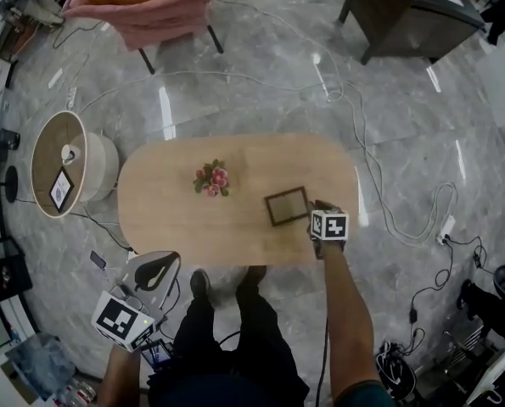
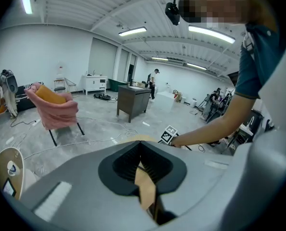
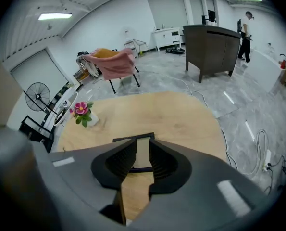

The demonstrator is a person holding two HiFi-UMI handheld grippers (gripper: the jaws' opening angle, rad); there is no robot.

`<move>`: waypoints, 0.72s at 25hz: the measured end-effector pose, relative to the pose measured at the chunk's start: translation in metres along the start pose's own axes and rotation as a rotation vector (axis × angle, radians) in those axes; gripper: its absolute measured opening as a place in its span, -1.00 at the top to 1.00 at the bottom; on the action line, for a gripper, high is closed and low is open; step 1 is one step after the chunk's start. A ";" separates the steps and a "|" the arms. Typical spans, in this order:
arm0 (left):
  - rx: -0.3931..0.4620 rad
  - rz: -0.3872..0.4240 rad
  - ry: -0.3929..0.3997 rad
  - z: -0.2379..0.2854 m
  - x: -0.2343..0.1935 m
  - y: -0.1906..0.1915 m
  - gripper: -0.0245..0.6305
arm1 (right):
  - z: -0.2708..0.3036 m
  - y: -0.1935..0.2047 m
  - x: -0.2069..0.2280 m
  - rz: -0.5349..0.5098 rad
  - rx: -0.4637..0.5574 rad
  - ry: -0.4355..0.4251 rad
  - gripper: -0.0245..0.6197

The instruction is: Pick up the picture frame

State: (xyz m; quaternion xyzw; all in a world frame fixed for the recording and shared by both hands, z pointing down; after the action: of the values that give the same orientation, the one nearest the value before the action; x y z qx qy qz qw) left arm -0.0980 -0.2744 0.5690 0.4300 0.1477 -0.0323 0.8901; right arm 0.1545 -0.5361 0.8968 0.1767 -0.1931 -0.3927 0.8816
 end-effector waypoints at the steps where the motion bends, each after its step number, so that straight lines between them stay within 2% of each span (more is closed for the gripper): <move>1: -0.009 -0.008 -0.003 0.001 -0.002 0.005 0.93 | 0.009 0.006 0.003 0.008 -0.022 -0.003 0.70; 7: -0.041 -0.046 -0.020 0.009 -0.014 0.027 0.93 | 0.057 0.026 0.017 0.013 -0.115 -0.019 0.65; 14: -0.064 -0.074 -0.059 0.005 -0.035 0.048 0.93 | 0.100 0.032 0.021 -0.064 -0.215 -0.018 0.64; 18: -0.104 -0.123 -0.078 0.002 -0.038 0.057 0.93 | 0.113 0.035 0.021 -0.077 -0.257 -0.024 0.65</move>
State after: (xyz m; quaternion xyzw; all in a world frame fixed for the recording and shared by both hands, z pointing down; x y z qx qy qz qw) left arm -0.1231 -0.2430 0.6241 0.3718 0.1406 -0.0958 0.9126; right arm 0.1347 -0.5478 1.0151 0.0650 -0.1447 -0.4500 0.8788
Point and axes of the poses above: the fingertips, and each gripper's own axes: z forward along the fingers, x to its right, y out of its underside, the point moved 5 cm from there along -z, backward along the fingers, and after that the axes turned 10 degrees about -z, right-handed, at the moved point
